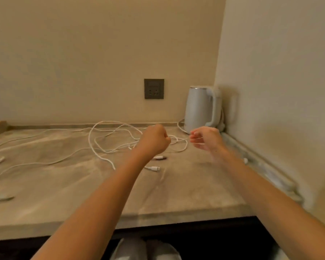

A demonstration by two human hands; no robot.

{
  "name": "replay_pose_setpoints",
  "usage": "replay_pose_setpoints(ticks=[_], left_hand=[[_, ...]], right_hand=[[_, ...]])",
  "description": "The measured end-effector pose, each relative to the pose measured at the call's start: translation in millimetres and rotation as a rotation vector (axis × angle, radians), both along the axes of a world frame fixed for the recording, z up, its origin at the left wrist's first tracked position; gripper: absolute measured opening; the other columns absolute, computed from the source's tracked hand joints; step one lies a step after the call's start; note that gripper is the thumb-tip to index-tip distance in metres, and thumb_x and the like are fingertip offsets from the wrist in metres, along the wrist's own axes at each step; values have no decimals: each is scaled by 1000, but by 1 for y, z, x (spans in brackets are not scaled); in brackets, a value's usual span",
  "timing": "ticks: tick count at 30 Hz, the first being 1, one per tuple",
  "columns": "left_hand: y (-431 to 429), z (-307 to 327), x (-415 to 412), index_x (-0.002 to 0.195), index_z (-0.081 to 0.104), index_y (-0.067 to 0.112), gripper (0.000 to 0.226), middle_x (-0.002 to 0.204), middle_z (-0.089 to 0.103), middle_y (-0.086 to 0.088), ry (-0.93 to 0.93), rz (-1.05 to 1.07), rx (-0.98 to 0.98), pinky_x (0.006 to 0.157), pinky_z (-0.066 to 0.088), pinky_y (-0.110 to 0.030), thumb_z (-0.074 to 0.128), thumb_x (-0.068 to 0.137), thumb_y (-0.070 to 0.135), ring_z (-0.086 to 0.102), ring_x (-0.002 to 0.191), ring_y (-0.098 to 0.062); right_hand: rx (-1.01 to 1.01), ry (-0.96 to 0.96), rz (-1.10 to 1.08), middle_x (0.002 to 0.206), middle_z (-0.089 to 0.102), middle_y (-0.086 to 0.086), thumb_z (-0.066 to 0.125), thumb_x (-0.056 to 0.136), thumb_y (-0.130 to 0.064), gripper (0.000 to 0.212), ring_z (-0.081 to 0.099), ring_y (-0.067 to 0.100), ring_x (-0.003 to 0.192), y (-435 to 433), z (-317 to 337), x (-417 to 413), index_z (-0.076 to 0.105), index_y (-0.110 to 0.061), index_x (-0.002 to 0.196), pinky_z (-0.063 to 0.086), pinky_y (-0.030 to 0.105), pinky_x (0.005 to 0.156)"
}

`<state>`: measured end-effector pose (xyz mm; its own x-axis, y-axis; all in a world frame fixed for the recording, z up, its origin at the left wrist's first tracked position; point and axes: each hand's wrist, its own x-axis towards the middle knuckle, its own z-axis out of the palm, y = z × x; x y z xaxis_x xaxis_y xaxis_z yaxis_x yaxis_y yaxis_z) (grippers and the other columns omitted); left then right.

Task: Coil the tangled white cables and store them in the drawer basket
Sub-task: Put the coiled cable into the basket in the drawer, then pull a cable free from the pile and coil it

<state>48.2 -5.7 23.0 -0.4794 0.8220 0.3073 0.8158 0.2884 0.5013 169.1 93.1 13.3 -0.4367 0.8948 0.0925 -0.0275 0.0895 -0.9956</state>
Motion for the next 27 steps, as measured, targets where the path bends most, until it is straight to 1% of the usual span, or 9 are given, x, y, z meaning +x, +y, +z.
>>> replay_pose_setpoints(ticks=[5, 7, 10, 12, 15, 17, 22, 25, 27], left_hand=[[43, -17, 24, 99, 68, 0, 24, 105, 66, -19, 76, -55, -58, 79, 46, -32, 48, 90, 9, 61, 97, -32], [55, -23, 27, 103, 67, -1, 25, 110, 63, -20, 81, -63, -84, 82, 45, -32, 47, 91, 10, 58, 103, -33], [69, -34, 24, 103, 65, 2, 24, 113, 62, -19, 92, -52, -104, 85, 43, -31, 47, 90, 11, 56, 107, -33], [76, -38, 22, 103, 65, 4, 23, 113, 62, -17, 83, -44, -103, 83, 42, -30, 49, 89, 12, 55, 107, -32], [84, -38, 21, 105, 63, 4, 22, 115, 61, -14, 72, -67, -70, 84, 41, -28, 48, 90, 10, 55, 108, -28], [89, -36, 20, 110, 61, 4, 24, 119, 59, -13, 74, -102, -44, 88, 40, -29, 48, 90, 9, 54, 110, -27], [101, -36, 14, 114, 59, 2, 27, 120, 58, -17, 93, -147, -41, 89, 40, -31, 48, 89, 5, 53, 111, -29], [108, -39, 10, 115, 57, 0, 29, 119, 58, -19, 145, -174, -10, 88, 38, -29, 46, 88, 1, 51, 112, -31], [113, -40, 3, 121, 55, 0, 36, 125, 55, -19, 182, -223, 8, 94, 37, -31, 45, 86, -2, 48, 118, -32]], right_hand=[[134, -192, -174, 65, 55, 10, 51, 84, 3, 19, 52, 20, 63, 53, -22, 38, 64, -3, 72, 42, 27, 60], [294, -426, -273, 75, 62, 14, 53, 84, -4, 16, 57, 27, 78, 72, -32, 46, 68, -1, 78, 45, 31, 71], [348, -784, -245, 69, 52, 10, 57, 77, -15, 13, 52, 23, 69, 87, -48, 47, 54, -13, 64, 41, 27, 61], [396, -925, -201, 79, 60, 11, 60, 77, -16, 6, 62, 27, 82, 91, -53, 44, 62, -11, 77, 46, 28, 67], [471, -923, -156, 104, 66, 17, 54, 88, -11, 20, 61, 31, 103, 90, -52, 36, 66, 0, 100, 45, 31, 75], [531, -931, -165, 110, 64, 17, 51, 89, -9, 19, 59, 30, 105, 89, -51, 31, 63, -2, 101, 39, 29, 71], [548, -938, -121, 77, 50, 9, 55, 79, -5, 7, 50, 23, 78, 91, -48, 24, 54, -12, 82, 35, 29, 56], [515, -738, -89, 80, 59, 5, 59, 79, -5, 16, 56, 22, 81, 91, -45, 20, 50, -18, 73, 43, 28, 64], [524, -598, -15, 75, 58, -1, 59, 78, 1, 27, 57, 21, 80, 91, -40, 17, 45, -22, 72, 45, 26, 65]])
